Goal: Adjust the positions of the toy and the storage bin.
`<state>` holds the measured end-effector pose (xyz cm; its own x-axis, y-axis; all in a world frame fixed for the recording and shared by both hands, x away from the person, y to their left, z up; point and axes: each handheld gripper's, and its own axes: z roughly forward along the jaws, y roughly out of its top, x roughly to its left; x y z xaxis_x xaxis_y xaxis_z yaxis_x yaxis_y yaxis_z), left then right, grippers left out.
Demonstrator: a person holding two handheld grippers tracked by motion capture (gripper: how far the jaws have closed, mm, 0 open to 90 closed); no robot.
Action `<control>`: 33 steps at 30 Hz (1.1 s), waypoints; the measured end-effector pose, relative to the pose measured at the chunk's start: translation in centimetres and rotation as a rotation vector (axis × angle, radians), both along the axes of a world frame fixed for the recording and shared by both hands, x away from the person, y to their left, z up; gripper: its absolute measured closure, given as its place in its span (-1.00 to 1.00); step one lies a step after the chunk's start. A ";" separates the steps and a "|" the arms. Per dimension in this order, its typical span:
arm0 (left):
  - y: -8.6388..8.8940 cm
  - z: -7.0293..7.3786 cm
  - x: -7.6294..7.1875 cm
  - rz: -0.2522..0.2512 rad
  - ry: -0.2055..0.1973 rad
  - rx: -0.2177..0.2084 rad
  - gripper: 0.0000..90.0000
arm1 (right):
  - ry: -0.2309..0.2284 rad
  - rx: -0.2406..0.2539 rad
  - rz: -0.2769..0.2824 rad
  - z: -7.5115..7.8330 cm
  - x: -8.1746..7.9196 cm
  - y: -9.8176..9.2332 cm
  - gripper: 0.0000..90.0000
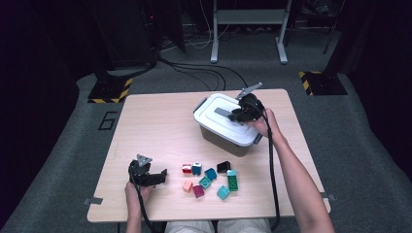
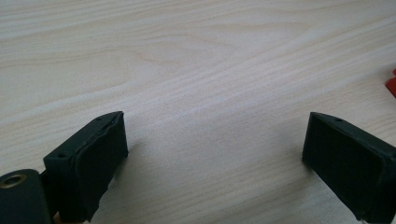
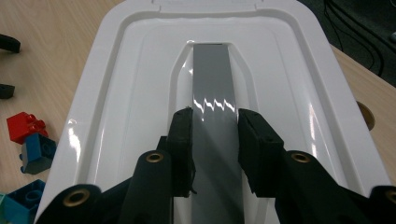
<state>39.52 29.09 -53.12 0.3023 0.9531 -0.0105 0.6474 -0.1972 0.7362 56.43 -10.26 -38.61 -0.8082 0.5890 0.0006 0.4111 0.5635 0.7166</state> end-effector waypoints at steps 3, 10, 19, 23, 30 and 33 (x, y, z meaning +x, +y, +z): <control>0.0 0.0 0.0 0.001 0.001 -0.002 -0.86 | -0.001 0.006 0.001 0.0 -0.3 -0.4 0.49; 0.0 0.0 0.0 0.001 0.001 -0.002 -0.86 | -0.003 0.005 0.018 0.0 -1.2 -1.2 0.49; 0.0 0.0 0.0 0.000 0.000 0.000 -0.86 | 0.009 0.007 0.050 0.0 -1.8 -1.9 0.49; 0.0 0.0 0.0 0.001 0.000 -0.001 -0.86 | 0.014 -0.003 0.055 0.1 -1.9 -2.0 0.48; 0.0 0.0 0.0 0.002 0.001 -0.003 -0.86 | 0.013 -0.029 0.038 0.3 -1.2 -0.9 0.23; 0.0 0.0 0.0 0.000 0.000 0.000 -0.86 | 0.012 -0.036 0.048 0.3 -1.1 -0.5 0.39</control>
<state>39.52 29.09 -53.12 0.3019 0.9533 -0.0110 0.6478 -0.1966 0.7360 55.32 -10.79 -38.34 -0.8357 0.5492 -0.0099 0.3913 0.6078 0.6910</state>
